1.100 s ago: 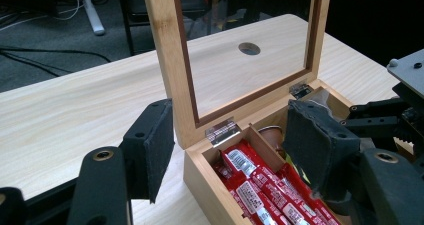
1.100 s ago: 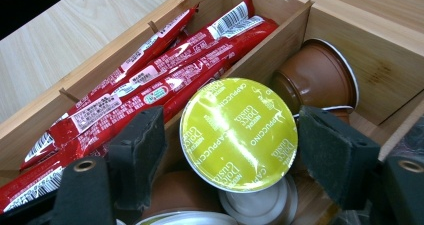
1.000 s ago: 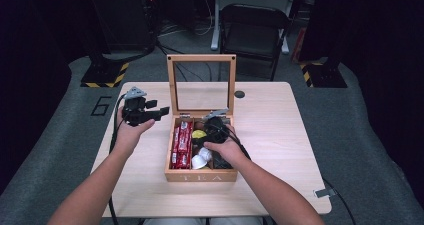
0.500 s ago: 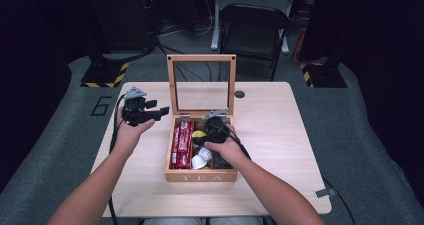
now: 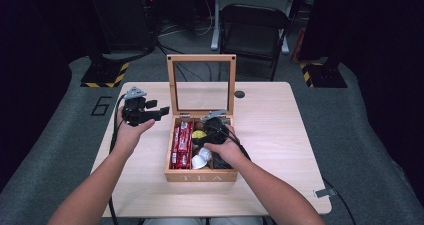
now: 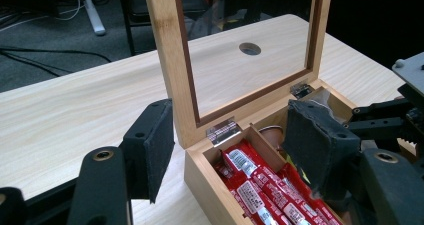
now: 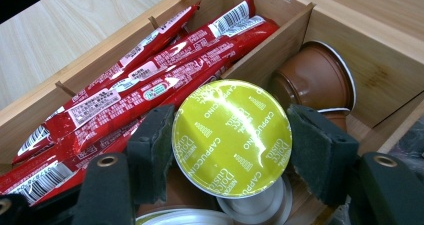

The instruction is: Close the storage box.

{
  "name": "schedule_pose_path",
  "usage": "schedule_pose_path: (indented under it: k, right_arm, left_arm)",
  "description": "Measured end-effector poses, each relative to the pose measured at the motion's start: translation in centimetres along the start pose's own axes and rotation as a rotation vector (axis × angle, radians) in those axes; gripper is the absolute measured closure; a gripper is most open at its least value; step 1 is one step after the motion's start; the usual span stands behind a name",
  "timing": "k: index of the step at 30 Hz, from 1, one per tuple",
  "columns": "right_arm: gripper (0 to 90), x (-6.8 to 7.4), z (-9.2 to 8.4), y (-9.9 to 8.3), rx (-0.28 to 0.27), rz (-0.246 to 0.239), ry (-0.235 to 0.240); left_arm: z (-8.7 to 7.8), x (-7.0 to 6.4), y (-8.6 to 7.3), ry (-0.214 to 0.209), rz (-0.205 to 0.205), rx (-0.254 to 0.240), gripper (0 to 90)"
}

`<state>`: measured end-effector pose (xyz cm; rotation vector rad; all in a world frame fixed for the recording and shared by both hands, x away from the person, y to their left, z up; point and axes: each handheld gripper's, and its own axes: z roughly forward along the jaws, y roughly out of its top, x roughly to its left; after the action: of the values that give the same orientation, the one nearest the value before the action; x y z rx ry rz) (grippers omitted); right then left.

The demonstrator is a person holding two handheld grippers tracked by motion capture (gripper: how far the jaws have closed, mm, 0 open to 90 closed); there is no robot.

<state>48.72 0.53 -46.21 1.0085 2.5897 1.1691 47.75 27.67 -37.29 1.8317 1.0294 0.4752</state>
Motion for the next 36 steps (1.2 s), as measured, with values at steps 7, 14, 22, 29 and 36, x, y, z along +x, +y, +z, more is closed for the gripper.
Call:
schedule_pose_path:
  k: [7, 14, 22, 29, 36]
  right_arm:
    - [37.0, 0.4, -0.5, 0.2, -0.024, -0.027, -0.018]
    - [37.0, 0.8, -1.5, 0.5, -0.047, -0.041, -0.033]
    - [37.1, 0.5, -3.0, 1.2, -0.077, -0.059, -0.055]
    - [37.1, -0.5, -4.5, 1.2, -0.102, -0.044, -0.083]
    - [37.1, -1.9, -6.5, 1.0, -0.124, -0.017, -0.124]
  left_arm:
    - [0.0, 0.0, 0.1, 0.002, 0.000, -0.002, 36.6]
    - [0.0, -0.1, 0.2, 0.003, 0.002, -0.003, 36.6]
    - [-0.1, -0.1, 0.3, 0.004, 0.001, -0.007, 36.6]
    - [-0.1, -0.2, 0.4, 0.006, 0.001, -0.010, 36.6]
    - [-0.1, -0.3, 0.5, 0.004, 0.001, -0.006, 36.5]
